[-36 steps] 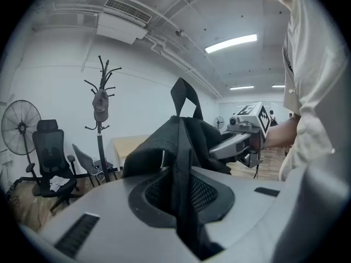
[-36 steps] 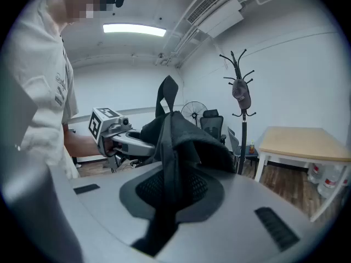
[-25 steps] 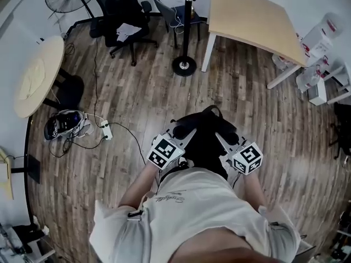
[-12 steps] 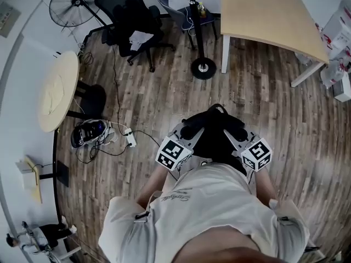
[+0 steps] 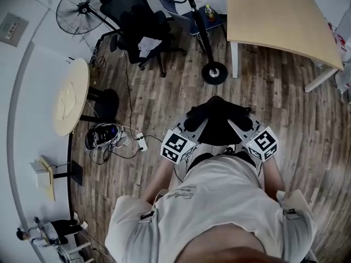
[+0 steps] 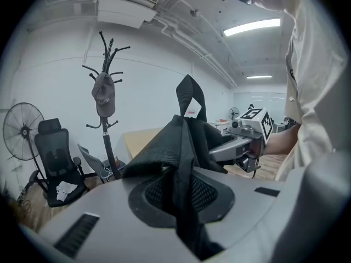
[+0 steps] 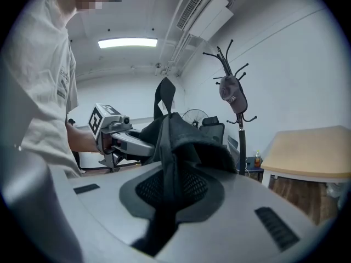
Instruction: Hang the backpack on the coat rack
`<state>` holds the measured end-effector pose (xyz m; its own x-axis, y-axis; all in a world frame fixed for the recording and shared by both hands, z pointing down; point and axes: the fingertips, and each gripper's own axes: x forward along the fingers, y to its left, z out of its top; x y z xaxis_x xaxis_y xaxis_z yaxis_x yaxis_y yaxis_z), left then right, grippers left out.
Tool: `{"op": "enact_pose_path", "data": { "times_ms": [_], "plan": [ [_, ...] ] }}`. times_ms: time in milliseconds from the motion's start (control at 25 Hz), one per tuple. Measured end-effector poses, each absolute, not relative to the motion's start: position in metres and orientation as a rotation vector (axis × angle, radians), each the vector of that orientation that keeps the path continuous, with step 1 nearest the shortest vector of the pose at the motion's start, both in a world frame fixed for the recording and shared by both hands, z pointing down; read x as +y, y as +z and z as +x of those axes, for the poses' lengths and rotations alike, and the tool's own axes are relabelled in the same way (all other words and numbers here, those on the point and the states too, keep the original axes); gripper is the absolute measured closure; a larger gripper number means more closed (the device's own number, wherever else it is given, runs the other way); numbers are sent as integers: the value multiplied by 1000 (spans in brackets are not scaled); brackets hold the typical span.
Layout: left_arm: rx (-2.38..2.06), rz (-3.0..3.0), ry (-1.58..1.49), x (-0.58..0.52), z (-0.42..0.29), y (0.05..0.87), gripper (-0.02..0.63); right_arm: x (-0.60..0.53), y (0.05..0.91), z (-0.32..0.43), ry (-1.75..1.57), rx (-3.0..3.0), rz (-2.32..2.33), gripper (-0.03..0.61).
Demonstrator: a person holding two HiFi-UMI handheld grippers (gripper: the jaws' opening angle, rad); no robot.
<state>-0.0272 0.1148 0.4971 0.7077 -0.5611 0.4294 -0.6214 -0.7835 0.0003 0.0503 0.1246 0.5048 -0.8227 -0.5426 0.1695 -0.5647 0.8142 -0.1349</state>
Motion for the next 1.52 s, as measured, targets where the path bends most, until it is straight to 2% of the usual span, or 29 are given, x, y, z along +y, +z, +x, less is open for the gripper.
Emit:
{"op": "enact_pose_path", "data": {
  "times_ms": [640,1520],
  "plan": [
    [-936,2729,667,67,1,502,569,77,506,77,287,-2934,867,549],
    [-898,2771,555,-53,-28,495,569,-38,498,45,292,-2888,904,549]
  ]
}}
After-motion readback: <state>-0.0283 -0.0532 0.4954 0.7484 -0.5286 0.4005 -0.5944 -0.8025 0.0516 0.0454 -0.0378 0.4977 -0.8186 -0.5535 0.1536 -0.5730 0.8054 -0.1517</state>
